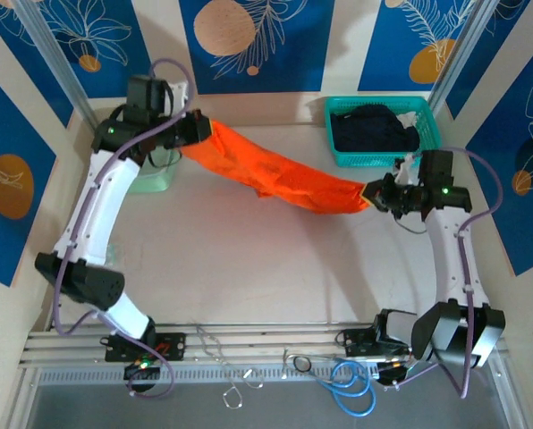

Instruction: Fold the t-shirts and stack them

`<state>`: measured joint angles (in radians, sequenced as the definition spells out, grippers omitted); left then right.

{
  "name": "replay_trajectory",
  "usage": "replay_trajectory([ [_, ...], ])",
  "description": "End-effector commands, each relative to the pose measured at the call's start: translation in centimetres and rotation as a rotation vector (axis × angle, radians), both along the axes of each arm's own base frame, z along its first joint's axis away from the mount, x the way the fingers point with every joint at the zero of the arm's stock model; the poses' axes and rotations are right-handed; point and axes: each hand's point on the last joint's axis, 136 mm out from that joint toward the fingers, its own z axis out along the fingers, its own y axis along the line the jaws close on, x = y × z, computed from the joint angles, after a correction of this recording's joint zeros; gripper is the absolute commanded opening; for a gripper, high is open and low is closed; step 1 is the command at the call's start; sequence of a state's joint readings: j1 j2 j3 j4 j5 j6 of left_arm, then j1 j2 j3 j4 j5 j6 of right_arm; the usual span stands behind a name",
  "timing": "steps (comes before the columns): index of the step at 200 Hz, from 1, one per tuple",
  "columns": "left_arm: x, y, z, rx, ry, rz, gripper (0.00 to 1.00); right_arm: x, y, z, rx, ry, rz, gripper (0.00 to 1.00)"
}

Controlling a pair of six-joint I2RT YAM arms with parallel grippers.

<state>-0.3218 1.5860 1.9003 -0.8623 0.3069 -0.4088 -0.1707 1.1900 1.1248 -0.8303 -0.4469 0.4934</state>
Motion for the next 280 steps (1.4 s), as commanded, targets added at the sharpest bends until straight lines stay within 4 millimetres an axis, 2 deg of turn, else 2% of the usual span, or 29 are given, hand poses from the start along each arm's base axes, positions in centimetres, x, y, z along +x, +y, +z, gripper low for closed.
replay_trajectory([
  [1, -5.0, -0.4, -1.9, 0.012, 0.042, -0.067, 0.00, -2.0, 2.1, -1.2, 0.064, 0.013, 0.075, 0.00],
  [10, -6.5, 0.2, -4.0, 0.030, 0.087, -0.047, 0.00, -2.8, 2.6, -2.3, 0.058, 0.038, 0.087, 0.00],
  [29, -9.6, 2.0, -10.4, 0.086, 0.225, 0.016, 0.00, -4.6, 3.4, -4.7, 0.040, 0.106, 0.100, 0.00],
  [41, -11.5, 3.2, -15.2, 0.119, 0.329, 0.071, 0.00, -5.7, 3.8, -6.2, 0.024, 0.154, 0.104, 0.00],
  [69, -14.7, 6.5, -24.4, 0.230, 0.522, 0.214, 0.00, -7.7, 4.6, -9.7, -0.023, 0.267, 0.111, 0.00],
  [85, -15.7, 8.0, -27.9, 0.281, 0.585, 0.287, 0.00, -8.5, 4.6, -11.5, -0.077, 0.325, 0.106, 0.00],
  [102, -16.1, 9.6, -30.1, 0.353, 0.625, 0.346, 0.00, -9.1, 4.2, -13.2, -0.141, 0.372, 0.088, 0.00],
  [126, -16.1, 10.8, -31.2, 0.405, 0.659, 0.376, 0.00, -9.7, 2.7, -14.8, -0.232, 0.424, 0.027, 0.00],
  [153, -16.6, 11.1, -31.0, 0.428, 0.679, 0.368, 0.00, -10.3, 0.4, -15.0, -0.349, 0.446, -0.078, 0.00],
  [168, -17.1, 11.7, -30.9, 0.460, 0.689, 0.373, 0.10, -10.9, 0.1, -15.1, -0.392, 0.467, -0.097, 0.00],
  [175, -17.3, 11.9, -30.7, 0.468, 0.688, 0.377, 0.18, -11.2, 0.4, -15.4, -0.401, 0.482, -0.085, 0.03],
  [191, -17.1, 12.0, -29.9, 0.457, 0.664, 0.387, 0.55, -11.5, 1.6, -15.6, -0.383, 0.502, -0.031, 0.28],
  [203, -16.3, 11.8, -29.0, 0.445, 0.637, 0.389, 0.70, -11.1, 1.9, -14.9, -0.391, 0.482, -0.006, 0.47],
  [213, -15.4, 11.5, -27.9, 0.438, 0.609, 0.386, 0.80, -10.0, 1.5, -13.8, -0.421, 0.437, -0.008, 0.57],
  [226, -14.0, 11.0, -26.7, 0.433, 0.576, 0.375, 0.85, -7.9, 0.8, -11.9, -0.451, 0.366, -0.016, 0.65],
  [251, -10.9, 9.3, -25.4, 0.417, 0.545, 0.325, 0.88, -2.2, 0.1, -9.3, -0.437, 0.239, -0.008, 0.75],
  [257, -10.2, 8.8, -25.4, 0.410, 0.541, 0.313, 0.88, -0.7, 0.0, -9.0, -0.422, 0.217, 0.001, 0.84],
  [280, -7.8, 6.9, -25.9, 0.382, 0.518, 0.278, 0.90, 5.2, 0.0, -9.0, -0.343, 0.144, 0.049, 0.84],
])
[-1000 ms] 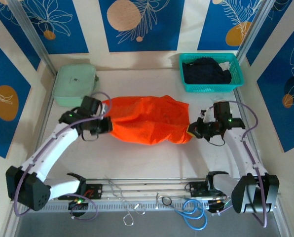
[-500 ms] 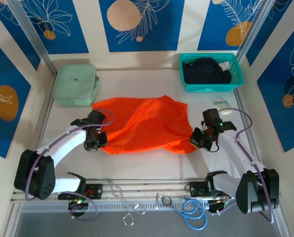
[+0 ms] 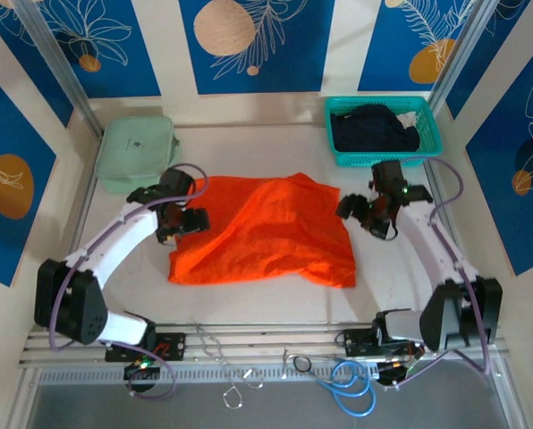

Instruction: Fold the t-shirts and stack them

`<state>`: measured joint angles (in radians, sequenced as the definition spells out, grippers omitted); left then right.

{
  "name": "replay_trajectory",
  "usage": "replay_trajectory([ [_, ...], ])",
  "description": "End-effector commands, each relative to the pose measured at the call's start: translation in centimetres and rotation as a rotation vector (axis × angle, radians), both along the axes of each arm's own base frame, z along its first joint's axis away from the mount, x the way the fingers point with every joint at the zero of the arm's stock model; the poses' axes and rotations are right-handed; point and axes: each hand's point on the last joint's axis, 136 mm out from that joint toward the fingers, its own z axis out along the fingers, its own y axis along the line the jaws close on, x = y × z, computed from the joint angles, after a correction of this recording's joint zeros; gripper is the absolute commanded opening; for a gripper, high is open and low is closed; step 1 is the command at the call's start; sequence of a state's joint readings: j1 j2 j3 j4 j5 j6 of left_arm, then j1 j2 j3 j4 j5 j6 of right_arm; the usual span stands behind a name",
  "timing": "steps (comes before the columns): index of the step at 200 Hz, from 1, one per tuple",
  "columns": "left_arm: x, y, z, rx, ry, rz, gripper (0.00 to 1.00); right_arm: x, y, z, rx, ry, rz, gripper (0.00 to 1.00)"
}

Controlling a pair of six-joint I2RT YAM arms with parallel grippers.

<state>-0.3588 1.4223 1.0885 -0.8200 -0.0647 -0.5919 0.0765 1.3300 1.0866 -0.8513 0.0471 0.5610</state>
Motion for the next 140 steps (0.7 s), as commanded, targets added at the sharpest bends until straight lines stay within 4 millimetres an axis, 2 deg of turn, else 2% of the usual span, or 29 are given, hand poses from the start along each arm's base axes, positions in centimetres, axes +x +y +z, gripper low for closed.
replay_trajectory([
  [1, 1.8, -1.8, -0.7, -0.025, 0.002, -0.055, 0.90, 5.5, 0.3, -0.3, 0.066, -0.081, 0.105, 0.84],
  [12, 2.7, -2.6, -1.4, -0.040, -0.004, -0.064, 0.93, 7.9, 0.3, -1.2, 0.097, -0.075, 0.119, 0.81],
  [18, 3.0, -3.0, -1.8, -0.049, -0.003, -0.066, 1.00, 9.3, 0.3, -1.6, 0.110, -0.078, 0.126, 0.80],
  [43, 4.1, -4.7, -3.8, -0.083, 0.018, -0.083, 0.99, 13.3, 0.5, -4.1, 0.120, -0.050, 0.152, 0.77],
  [70, 4.6, -4.9, -6.0, -0.043, 0.047, -0.080, 0.99, 15.7, 1.3, -7.2, 0.143, 0.008, 0.164, 0.74],
  [95, 4.4, -4.2, -8.2, 0.010, 0.087, -0.069, 1.00, 16.7, 2.8, -9.3, 0.164, 0.047, 0.190, 0.68],
  [112, 4.2, -3.9, -9.3, 0.027, 0.107, -0.061, 1.00, 17.4, 4.0, -10.0, 0.178, 0.057, 0.210, 0.56],
  [125, 4.0, -3.8, -9.9, 0.033, 0.118, -0.061, 1.00, 17.8, 4.8, -10.3, 0.189, 0.060, 0.230, 0.41],
  [140, 3.8, -3.6, -10.3, 0.044, 0.126, -0.062, 0.99, 17.9, 5.6, -9.7, 0.194, 0.050, 0.253, 0.21],
])
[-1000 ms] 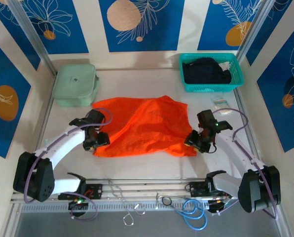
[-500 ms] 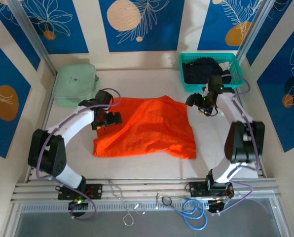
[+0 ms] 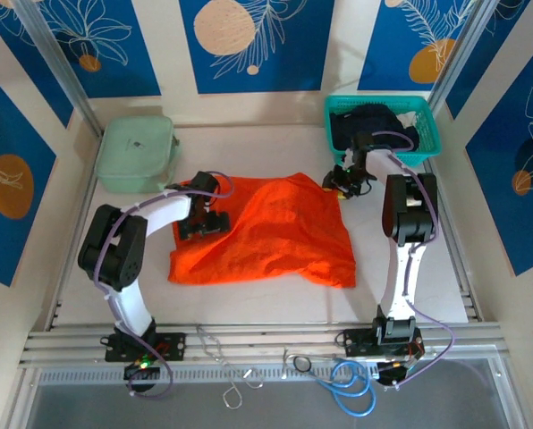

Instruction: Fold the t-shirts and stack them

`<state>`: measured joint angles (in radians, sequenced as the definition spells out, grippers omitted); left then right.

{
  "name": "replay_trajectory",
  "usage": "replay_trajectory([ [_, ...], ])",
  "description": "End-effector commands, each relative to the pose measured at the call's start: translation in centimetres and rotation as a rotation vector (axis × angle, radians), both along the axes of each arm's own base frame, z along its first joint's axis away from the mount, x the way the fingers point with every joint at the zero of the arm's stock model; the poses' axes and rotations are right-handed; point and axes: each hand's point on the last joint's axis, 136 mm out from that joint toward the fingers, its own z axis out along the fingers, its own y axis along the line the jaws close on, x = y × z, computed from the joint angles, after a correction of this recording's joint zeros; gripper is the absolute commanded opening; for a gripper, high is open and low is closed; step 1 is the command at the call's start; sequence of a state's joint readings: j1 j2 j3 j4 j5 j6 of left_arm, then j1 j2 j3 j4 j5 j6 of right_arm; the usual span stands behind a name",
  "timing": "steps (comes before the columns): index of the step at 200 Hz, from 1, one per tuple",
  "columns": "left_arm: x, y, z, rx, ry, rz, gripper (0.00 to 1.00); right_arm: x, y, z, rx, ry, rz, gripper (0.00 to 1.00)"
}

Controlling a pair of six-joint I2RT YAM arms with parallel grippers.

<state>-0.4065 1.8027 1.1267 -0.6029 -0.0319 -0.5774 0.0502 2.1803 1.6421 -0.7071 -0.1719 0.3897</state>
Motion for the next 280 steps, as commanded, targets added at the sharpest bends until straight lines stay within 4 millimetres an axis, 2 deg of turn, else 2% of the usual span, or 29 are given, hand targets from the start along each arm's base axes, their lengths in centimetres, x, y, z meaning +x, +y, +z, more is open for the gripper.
replay_trajectory([
  [1, 0.2, 0.2, -0.8, 0.025, -0.001, 0.007, 1.00, 1.4, 2.1, 1.7, 0.052, -0.055, 0.052, 0.20],
  [13, 0.0, 0.4, -1.0, 0.036, 0.005, 0.006, 0.99, 1.0, 2.5, 2.7, 0.043, -0.069, 0.066, 0.00],
  [37, -0.1, 0.7, -1.2, 0.051, 0.009, 0.002, 1.00, -0.6, 3.2, 5.7, 0.016, -0.135, 0.099, 0.00],
  [57, -0.2, 0.9, -1.4, 0.060, 0.012, 0.004, 1.00, -2.8, 4.6, 8.5, 0.008, -0.212, 0.144, 0.00],
  [73, -0.3, 1.2, -1.4, 0.074, 0.011, 0.004, 0.97, -5.1, 6.2, 10.3, -0.007, -0.272, 0.202, 0.00],
  [98, -0.2, 1.6, -1.1, 0.095, 0.000, 0.009, 0.95, -9.2, 9.5, 11.6, -0.021, -0.346, 0.318, 0.00],
  [128, 0.4, 2.1, 0.1, 0.119, -0.019, 0.011, 1.00, -14.9, 14.3, 11.0, -0.028, -0.387, 0.480, 0.00],
  [154, 1.8, 2.7, 2.6, 0.143, -0.064, 0.010, 0.99, -20.2, 17.9, 8.9, -0.060, -0.392, 0.607, 0.00],
  [176, 3.1, 3.1, 4.9, 0.147, -0.108, 0.016, 0.99, -23.1, 19.5, 6.7, -0.119, -0.370, 0.661, 0.00],
  [201, 4.2, 3.3, 7.2, 0.150, -0.151, 0.018, 0.99, -24.8, 19.6, 4.5, -0.142, -0.297, 0.655, 0.00],
  [208, 4.3, 3.3, 7.7, 0.147, -0.160, 0.019, 0.99, -25.1, 19.5, 4.2, -0.147, -0.287, 0.653, 0.08],
  [222, 4.3, 3.2, 8.4, 0.134, -0.174, 0.020, 0.99, -25.2, 18.8, 4.4, -0.169, -0.280, 0.637, 0.32],
  [233, 4.0, 3.1, 8.7, 0.124, -0.177, 0.019, 1.00, -25.0, 18.1, 5.4, -0.193, -0.290, 0.616, 0.51],
  [246, 3.5, 3.1, 8.8, 0.113, -0.178, 0.023, 0.99, -24.5, 16.9, 7.2, -0.218, -0.296, 0.573, 0.64],
  [260, 2.9, 3.2, 8.9, 0.102, -0.179, 0.027, 1.00, -23.7, 14.8, 9.3, -0.230, -0.280, 0.483, 0.69],
  [280, 2.0, 3.3, 8.6, 0.092, -0.173, 0.031, 1.00, -22.3, 11.4, 11.2, -0.189, -0.214, 0.295, 0.69],
])
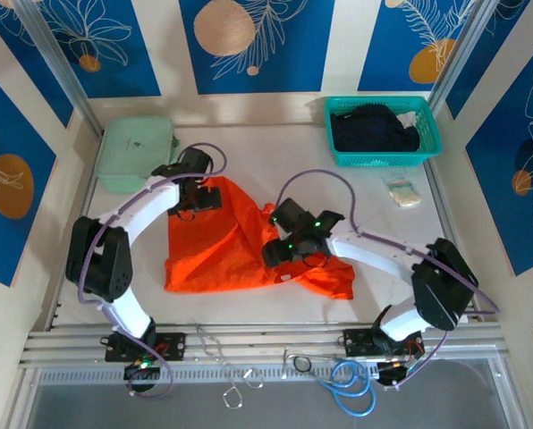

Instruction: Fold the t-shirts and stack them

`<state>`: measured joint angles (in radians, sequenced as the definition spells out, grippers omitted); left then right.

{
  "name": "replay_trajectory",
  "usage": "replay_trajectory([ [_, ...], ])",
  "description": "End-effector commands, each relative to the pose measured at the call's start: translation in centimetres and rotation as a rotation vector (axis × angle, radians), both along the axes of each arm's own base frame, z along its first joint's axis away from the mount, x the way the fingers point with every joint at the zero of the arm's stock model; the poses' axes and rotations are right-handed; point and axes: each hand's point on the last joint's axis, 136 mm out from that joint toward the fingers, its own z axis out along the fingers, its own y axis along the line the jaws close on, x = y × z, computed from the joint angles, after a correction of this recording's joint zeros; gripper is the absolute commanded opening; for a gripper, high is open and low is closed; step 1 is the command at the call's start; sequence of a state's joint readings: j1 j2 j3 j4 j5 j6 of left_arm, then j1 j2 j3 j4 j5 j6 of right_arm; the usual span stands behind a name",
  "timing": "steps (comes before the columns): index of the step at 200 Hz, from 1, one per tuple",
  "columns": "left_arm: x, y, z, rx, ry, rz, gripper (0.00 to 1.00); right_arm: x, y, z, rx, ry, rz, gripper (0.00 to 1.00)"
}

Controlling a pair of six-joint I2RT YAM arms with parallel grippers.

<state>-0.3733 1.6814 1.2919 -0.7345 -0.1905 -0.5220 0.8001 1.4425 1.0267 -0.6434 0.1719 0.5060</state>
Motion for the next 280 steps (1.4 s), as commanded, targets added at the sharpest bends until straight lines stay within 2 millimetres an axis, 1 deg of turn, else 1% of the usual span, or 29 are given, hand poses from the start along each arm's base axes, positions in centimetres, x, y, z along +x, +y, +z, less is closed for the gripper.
replay_trajectory([
  [1, -1.8, 0.6, -0.2, -0.008, 0.031, 0.007, 1.00, 1.7, -4.4, 3.7, 0.036, 0.035, -0.239, 0.69],
  [9, -2.1, 0.6, -0.3, -0.017, 0.032, 0.010, 1.00, 2.2, -5.6, 4.0, 0.081, 0.070, -0.311, 0.68],
  [25, -2.7, 0.5, -1.0, -0.031, 0.045, 0.009, 1.00, 3.7, -7.1, 3.6, 0.150, 0.104, -0.413, 0.65],
  [38, -3.2, 0.5, -1.7, -0.036, 0.061, 0.009, 1.00, 5.1, -7.9, 2.7, 0.155, 0.108, -0.456, 0.63],
  [48, -3.6, 0.4, -2.4, -0.042, 0.077, 0.013, 0.98, 6.2, -8.3, 1.8, 0.132, 0.117, -0.475, 0.60],
  [57, -4.0, 0.2, -3.0, -0.052, 0.089, 0.013, 0.97, 7.1, -8.5, 0.7, 0.103, 0.132, -0.483, 0.56],
  [77, -4.9, -0.1, -4.2, -0.065, 0.111, 0.013, 0.96, 8.7, -8.5, -1.9, 0.029, 0.171, -0.486, 0.50],
  [99, -5.7, -0.2, -5.0, -0.070, 0.124, 0.014, 0.96, 9.3, -8.2, -4.9, -0.035, 0.235, -0.488, 0.47],
  [114, -6.3, -0.4, -5.2, -0.072, 0.133, 0.010, 0.96, 9.7, -7.7, -6.4, -0.046, 0.257, -0.485, 0.46],
  [144, -7.2, -1.5, -4.7, -0.089, 0.132, -0.015, 0.95, 10.9, -7.2, -7.9, -0.078, 0.269, -0.488, 0.44],
  [178, -8.5, -3.3, -2.5, -0.086, 0.117, -0.080, 0.95, 11.4, -7.0, -9.2, -0.118, 0.282, -0.491, 0.40],
  [192, -9.0, -4.2, -1.6, -0.098, 0.115, -0.119, 0.95, 11.5, -6.9, -9.6, -0.127, 0.292, -0.491, 0.36],
  [209, -9.9, -5.3, -1.4, -0.109, 0.156, -0.169, 0.91, 11.5, -6.8, -10.3, -0.142, 0.303, -0.490, 0.28],
  [230, -11.3, -6.8, -2.8, -0.108, 0.224, -0.225, 0.86, 11.6, -6.7, -10.9, -0.162, 0.310, -0.490, 0.20],
  [255, -13.1, -8.9, -5.9, -0.128, 0.303, -0.261, 0.80, 12.2, -6.6, -11.2, -0.183, 0.307, -0.490, 0.09],
  [280, -15.1, -10.7, -8.6, -0.130, 0.367, -0.287, 0.77, 12.9, -6.6, -10.8, -0.208, 0.302, -0.476, 0.08],
])
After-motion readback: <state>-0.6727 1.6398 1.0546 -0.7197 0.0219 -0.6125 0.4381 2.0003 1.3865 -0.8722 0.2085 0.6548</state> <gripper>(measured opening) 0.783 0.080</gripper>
